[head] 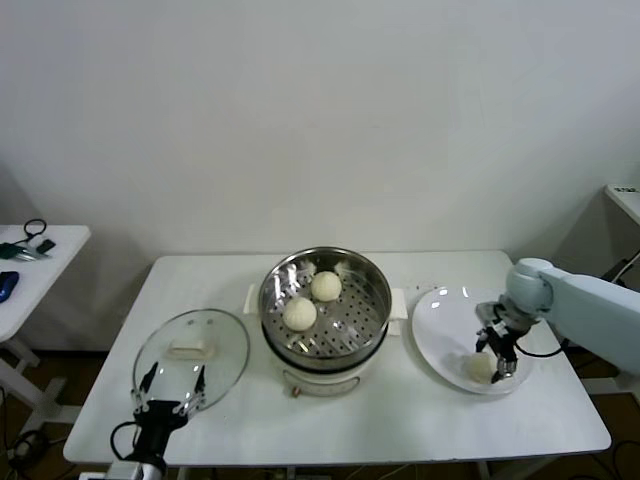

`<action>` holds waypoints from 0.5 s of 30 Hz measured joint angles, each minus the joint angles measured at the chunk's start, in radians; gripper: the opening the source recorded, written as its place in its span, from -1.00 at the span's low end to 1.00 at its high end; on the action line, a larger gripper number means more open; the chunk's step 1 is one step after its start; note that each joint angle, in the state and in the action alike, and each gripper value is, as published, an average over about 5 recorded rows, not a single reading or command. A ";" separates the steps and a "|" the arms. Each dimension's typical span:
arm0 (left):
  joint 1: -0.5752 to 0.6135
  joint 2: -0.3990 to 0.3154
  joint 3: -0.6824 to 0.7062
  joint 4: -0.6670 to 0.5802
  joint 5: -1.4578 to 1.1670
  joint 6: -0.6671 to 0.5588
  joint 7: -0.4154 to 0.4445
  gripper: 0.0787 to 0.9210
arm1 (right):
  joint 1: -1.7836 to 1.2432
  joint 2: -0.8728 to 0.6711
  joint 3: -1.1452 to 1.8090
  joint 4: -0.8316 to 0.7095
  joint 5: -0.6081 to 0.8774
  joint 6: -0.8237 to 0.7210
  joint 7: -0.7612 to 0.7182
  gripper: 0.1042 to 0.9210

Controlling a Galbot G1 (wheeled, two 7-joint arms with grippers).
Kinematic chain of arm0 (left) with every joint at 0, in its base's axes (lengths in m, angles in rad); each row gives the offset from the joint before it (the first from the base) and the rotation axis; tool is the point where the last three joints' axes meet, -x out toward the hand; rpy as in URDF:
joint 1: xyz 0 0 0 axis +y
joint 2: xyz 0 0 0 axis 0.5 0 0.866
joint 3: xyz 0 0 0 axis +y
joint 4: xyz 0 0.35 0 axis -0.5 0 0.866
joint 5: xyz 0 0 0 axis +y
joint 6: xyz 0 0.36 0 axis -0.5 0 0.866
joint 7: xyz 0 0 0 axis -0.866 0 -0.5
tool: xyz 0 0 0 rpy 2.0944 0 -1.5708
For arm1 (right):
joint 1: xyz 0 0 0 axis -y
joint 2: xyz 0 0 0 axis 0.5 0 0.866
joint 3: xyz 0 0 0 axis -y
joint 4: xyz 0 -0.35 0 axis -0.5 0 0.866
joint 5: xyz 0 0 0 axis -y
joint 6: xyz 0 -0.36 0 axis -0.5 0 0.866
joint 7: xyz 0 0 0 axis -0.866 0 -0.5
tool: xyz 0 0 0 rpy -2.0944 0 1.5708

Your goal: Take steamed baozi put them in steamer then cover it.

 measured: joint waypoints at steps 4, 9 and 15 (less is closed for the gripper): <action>0.002 0.000 0.000 -0.003 -0.001 0.000 0.000 0.77 | 0.020 0.001 -0.006 0.002 -0.006 0.026 -0.010 0.39; 0.005 0.000 0.000 -0.005 -0.002 0.000 0.001 0.77 | 0.083 0.008 -0.026 0.025 -0.052 0.108 -0.047 0.39; 0.005 0.001 0.005 -0.005 -0.002 0.002 0.003 0.77 | 0.221 0.035 -0.072 0.078 -0.106 0.234 -0.111 0.41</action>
